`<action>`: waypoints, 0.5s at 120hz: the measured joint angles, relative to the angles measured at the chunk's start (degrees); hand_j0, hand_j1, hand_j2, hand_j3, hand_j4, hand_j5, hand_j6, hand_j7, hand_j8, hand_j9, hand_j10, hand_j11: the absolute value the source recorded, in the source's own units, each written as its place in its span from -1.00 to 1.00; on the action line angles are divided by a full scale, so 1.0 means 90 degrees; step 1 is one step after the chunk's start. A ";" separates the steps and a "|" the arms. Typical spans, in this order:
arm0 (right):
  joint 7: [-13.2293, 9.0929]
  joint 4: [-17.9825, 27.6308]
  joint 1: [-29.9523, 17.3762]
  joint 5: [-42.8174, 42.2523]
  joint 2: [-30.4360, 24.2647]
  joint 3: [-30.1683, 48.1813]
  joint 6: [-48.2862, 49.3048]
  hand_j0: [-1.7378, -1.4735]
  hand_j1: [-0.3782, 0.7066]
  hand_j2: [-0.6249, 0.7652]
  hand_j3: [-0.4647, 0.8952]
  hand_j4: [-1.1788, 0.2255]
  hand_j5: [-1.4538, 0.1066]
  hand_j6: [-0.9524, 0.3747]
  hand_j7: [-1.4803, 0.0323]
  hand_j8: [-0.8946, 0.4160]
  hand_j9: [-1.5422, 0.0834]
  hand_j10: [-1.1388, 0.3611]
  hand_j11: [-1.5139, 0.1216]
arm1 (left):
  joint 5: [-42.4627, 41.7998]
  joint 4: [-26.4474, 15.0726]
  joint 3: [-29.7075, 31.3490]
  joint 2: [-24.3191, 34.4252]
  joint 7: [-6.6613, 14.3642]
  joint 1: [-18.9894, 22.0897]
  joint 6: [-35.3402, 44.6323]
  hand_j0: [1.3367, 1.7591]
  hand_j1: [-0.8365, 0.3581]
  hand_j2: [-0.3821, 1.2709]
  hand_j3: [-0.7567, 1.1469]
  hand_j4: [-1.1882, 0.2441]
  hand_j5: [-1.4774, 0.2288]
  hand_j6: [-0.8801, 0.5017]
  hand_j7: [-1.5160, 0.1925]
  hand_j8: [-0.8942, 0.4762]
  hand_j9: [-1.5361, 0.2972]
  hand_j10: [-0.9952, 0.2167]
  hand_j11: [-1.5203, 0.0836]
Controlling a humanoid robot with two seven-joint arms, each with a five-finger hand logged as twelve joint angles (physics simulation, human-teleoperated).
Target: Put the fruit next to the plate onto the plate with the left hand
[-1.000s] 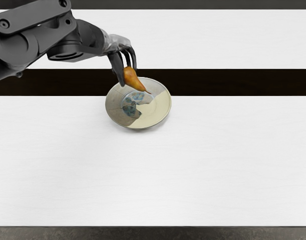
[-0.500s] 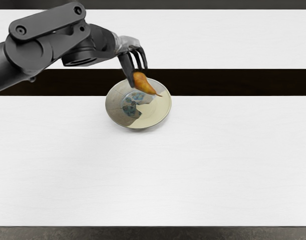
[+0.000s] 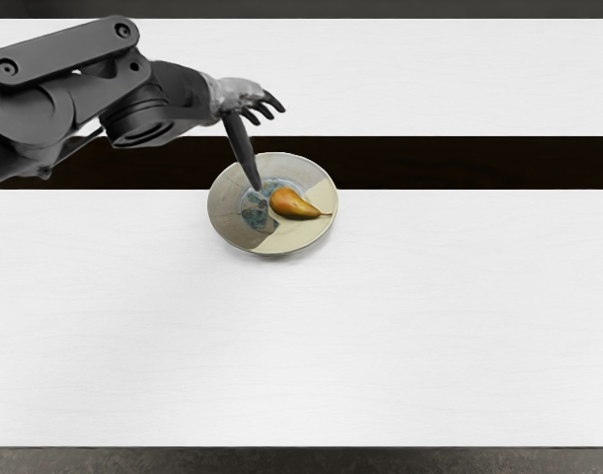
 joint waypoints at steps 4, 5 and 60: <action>-0.0001 0.0002 0.0000 0.0001 0.0000 0.0000 0.0000 -0.40 -0.87 -0.11 -0.32 0.63 0.81 0.39 0.90 0.32 0.84 0.47 0.80 | -0.0286 -0.0097 -0.0001 0.0112 0.0013 0.0002 -0.0002 0.52 0.74 -0.49 -0.20 0.47 0.52 0.09 0.57 0.12 0.48 0.42 0.67; -0.0002 0.0003 0.0000 0.0002 0.0000 0.0000 0.0000 -0.40 -0.87 -0.11 -0.32 0.63 0.81 0.39 0.90 0.32 0.84 0.47 0.80 | -0.0378 -0.0126 -0.0001 0.0156 0.0016 0.0005 -0.0003 0.52 0.74 -0.49 -0.20 0.47 0.53 0.10 0.57 0.12 0.49 0.42 0.68; -0.0008 0.0102 0.0000 0.0005 0.0000 0.0001 0.0000 -0.40 -0.87 -0.11 -0.32 0.63 0.81 0.39 0.90 0.32 0.84 0.47 0.80 | -0.4076 -0.1888 -0.0680 0.2039 0.0100 0.1473 -0.0056 0.52 0.84 -0.52 -0.20 0.55 0.62 0.17 0.66 0.20 0.57 0.52 0.77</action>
